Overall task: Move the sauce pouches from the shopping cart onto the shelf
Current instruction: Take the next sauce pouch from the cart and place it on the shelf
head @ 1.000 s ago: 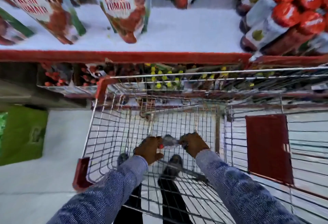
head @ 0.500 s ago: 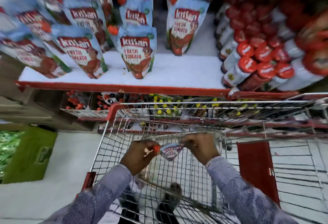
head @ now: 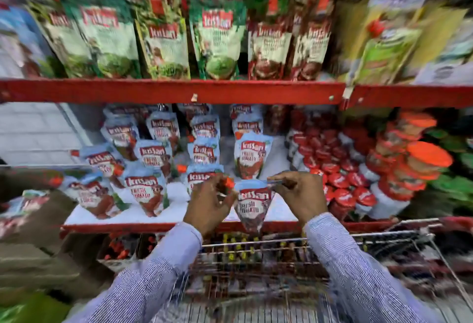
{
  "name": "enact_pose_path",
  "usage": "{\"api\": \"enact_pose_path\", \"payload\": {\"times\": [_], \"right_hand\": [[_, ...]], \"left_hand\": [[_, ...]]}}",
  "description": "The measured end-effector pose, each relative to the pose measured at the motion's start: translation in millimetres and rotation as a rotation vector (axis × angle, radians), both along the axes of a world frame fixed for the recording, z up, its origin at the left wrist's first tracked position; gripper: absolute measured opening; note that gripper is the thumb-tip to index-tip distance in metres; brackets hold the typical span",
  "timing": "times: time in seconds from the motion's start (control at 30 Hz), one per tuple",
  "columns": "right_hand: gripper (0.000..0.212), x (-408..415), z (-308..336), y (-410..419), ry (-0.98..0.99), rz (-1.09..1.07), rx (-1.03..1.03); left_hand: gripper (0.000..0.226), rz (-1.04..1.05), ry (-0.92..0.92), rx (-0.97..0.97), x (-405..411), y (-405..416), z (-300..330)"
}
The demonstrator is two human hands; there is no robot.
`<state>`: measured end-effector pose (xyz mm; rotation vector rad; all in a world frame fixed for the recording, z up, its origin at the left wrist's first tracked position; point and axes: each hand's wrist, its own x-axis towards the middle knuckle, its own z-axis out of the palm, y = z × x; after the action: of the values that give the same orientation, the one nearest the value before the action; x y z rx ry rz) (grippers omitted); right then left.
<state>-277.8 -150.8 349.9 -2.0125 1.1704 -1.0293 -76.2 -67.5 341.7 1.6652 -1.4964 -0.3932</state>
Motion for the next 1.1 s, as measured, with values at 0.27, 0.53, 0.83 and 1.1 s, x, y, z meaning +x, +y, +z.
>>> {"api": "enact_pose_path", "payload": {"times": [0.27,0.53,0.83,1.1], "right_hand": [[0.01,1.3,-22.0,-65.1,0.032,-0.11,0.094],[0.009,13.8,-18.7,-82.4,0.045,-0.129,0.115],[0.014,17.1,-15.8,-86.0,0.093,-0.12,0.14],[0.028,20.8,-6.8,-77.6,0.054,-0.052,0.184]], "left_hand": [[0.012,0.05,-0.114,0.142,-19.7,-76.6,3.4],[0.018,0.132,-0.161,0.137,-20.3,-91.7,8.5],[0.027,0.167,-0.202,0.171,-20.6,-95.7,8.9],[0.03,0.076,-0.18,0.17,-14.5,-89.1,19.6]]}}
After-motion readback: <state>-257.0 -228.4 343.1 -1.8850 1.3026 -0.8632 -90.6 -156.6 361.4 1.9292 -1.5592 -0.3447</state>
